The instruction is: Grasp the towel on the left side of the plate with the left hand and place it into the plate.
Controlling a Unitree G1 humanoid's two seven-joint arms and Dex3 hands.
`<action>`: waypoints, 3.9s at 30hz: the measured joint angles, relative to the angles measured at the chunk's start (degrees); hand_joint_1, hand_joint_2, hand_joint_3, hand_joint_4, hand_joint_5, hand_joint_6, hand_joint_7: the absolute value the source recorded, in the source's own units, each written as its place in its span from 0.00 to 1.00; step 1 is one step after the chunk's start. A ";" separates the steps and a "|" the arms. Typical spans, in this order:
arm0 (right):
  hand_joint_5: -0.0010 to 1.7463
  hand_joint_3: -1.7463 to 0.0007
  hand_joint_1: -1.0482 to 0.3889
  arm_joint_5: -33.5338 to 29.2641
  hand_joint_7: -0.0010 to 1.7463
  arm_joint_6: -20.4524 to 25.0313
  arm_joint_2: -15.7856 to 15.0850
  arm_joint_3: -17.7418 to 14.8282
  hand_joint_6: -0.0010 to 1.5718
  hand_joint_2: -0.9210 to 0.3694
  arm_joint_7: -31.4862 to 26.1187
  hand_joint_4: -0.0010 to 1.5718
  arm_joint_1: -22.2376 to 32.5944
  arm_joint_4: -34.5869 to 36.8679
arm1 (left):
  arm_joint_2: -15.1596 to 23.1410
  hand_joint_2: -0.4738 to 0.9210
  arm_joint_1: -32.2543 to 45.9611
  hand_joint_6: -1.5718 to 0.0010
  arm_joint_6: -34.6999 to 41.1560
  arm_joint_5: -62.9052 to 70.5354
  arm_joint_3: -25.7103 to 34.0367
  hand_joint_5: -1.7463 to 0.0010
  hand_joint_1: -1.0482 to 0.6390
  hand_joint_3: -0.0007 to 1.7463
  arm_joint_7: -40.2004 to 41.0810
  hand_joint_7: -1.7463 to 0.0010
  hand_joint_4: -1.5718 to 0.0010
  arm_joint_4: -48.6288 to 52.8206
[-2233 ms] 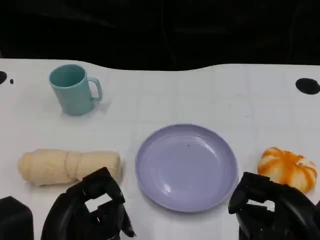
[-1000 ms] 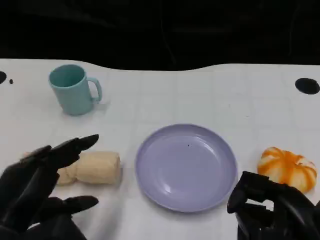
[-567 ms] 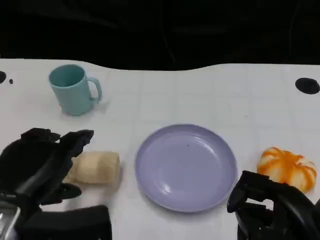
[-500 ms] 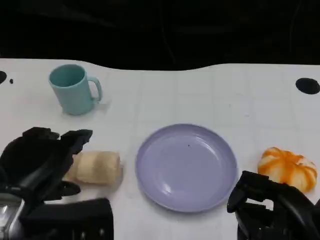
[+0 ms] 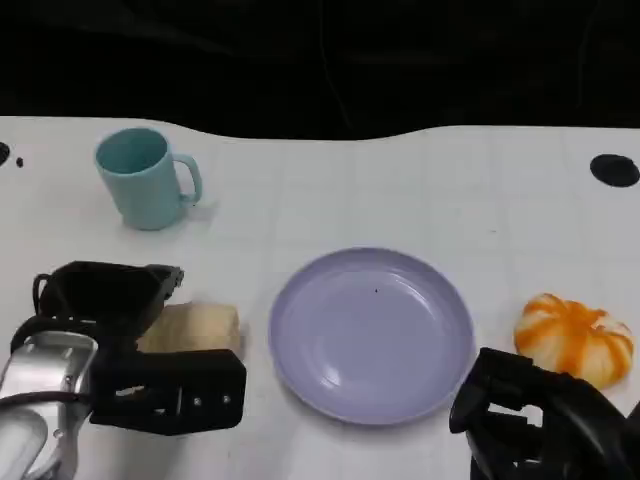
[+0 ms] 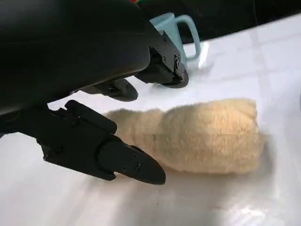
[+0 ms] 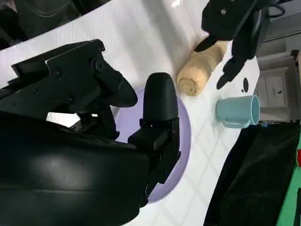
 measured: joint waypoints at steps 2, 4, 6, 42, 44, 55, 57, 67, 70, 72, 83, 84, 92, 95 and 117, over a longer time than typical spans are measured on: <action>1.00 0.38 0.69 0.00 0.93 0.12 -0.01 0.03 0.36 0.20 -0.02 0.46 0.16 -0.41 | -0.47 0.98 -1.09 0.77 -0.23 -0.28 -1.20 0.97 0.33 0.00 0.24 0.99 0.69 3.23; 1.00 0.38 0.69 0.02 0.93 0.43 -0.01 0.03 0.36 0.20 -0.05 0.46 0.23 -0.75 | -1.28 0.98 -2.59 0.76 -0.48 -0.74 -2.38 0.97 0.33 0.00 0.57 0.99 0.69 6.84; 1.00 0.38 0.68 0.03 0.92 0.73 0.00 0.05 0.36 0.20 -0.08 0.46 0.24 -0.84 | -1.70 0.99 -4.14 0.74 -0.58 -1.48 -3.19 0.97 0.36 0.01 1.05 0.99 0.66 9.34; 1.00 0.40 0.69 0.09 0.92 2.27 0.04 0.66 0.36 0.18 -0.98 0.46 0.11 -1.68 | -6.17 0.84 -3.81 0.62 -8.58 -13.92 -1.88 0.00 0.48 0.34 27.05 0.00 0.44 3.29; 1.00 0.40 0.70 0.09 0.92 2.34 0.03 0.65 0.36 0.18 -0.98 0.46 0.14 -1.69 | -8.50 0.82 -4.11 0.61 -6.05 -14.05 -2.13 0.00 0.49 0.37 23.07 0.00 0.44 -0.66; 1.00 0.41 0.69 0.25 0.92 2.91 0.06 0.66 0.35 0.17 -1.20 0.46 0.59 -2.05 | -17.41 0.80 -10.10 0.57 1.71 -11.40 -8.14 0.00 0.48 0.40 12.45 0.07 0.47 -2.98; 1.00 0.41 0.69 0.25 0.92 2.91 0.06 0.68 0.35 0.17 -1.20 0.46 0.69 -2.22 | -18.96 0.80 -11.68 0.57 2.45 -11.08 -9.24 0.00 0.48 0.38 11.98 0.05 0.46 -1.37; 1.00 0.42 0.69 0.20 0.92 2.88 0.06 0.98 0.36 0.17 -1.29 0.46 1.08 -2.77 | -24.14 0.80 -13.67 0.55 1.21 -11.31 -11.63 0.00 0.48 0.42 13.73 0.18 0.44 6.11; 1.00 0.41 0.69 0.24 0.92 2.89 0.07 0.98 0.36 0.17 -1.28 0.46 1.26 -3.02 | -24.16 0.87 -13.77 0.43 0.14 -11.56 -11.77 0.03 0.46 0.28 13.72 0.61 0.50 6.68; 1.00 0.41 0.68 0.25 0.92 2.90 0.06 0.98 0.36 0.17 -1.29 0.46 1.28 -3.18 | -23.89 0.97 -13.82 0.44 -0.29 -11.94 -11.78 0.16 0.44 0.14 13.11 0.81 0.59 6.67; 1.00 0.41 0.69 0.35 0.92 2.94 0.06 0.97 0.36 0.17 -1.28 0.46 1.28 -3.51 | -19.75 1.00 -14.24 0.92 3.40 -8.83 -15.37 0.93 0.16 0.09 -0.58 1.00 0.92 2.12; 1.00 0.41 0.69 0.38 0.92 2.94 0.06 0.97 0.36 0.17 -1.27 0.46 1.28 -3.51 | -19.69 1.00 -14.25 0.93 3.63 -8.59 -15.58 0.94 0.15 0.09 -1.05 1.00 0.93 1.68; 1.00 0.41 0.69 0.38 0.93 2.93 0.04 0.95 0.36 0.17 -1.21 0.46 1.31 -3.57 | -17.95 1.00 -14.20 0.92 3.78 -7.48 -15.65 0.93 0.09 0.11 -3.00 0.99 0.94 -2.24; 1.00 0.41 0.68 0.38 0.93 2.95 0.04 0.95 0.36 0.17 -1.24 0.46 1.31 -3.57 | -16.97 1.00 -13.68 0.92 2.59 -8.23 -15.18 0.92 0.08 0.11 -3.09 0.99 0.93 -4.16; 1.00 0.40 0.70 0.42 0.93 3.60 0.12 1.24 0.36 0.18 -1.48 0.46 1.21 -3.70 | -12.38 0.70 13.68 0.47 -11.41 -43.09 10.67 0.24 0.58 0.62 -0.97 0.42 0.48 -27.81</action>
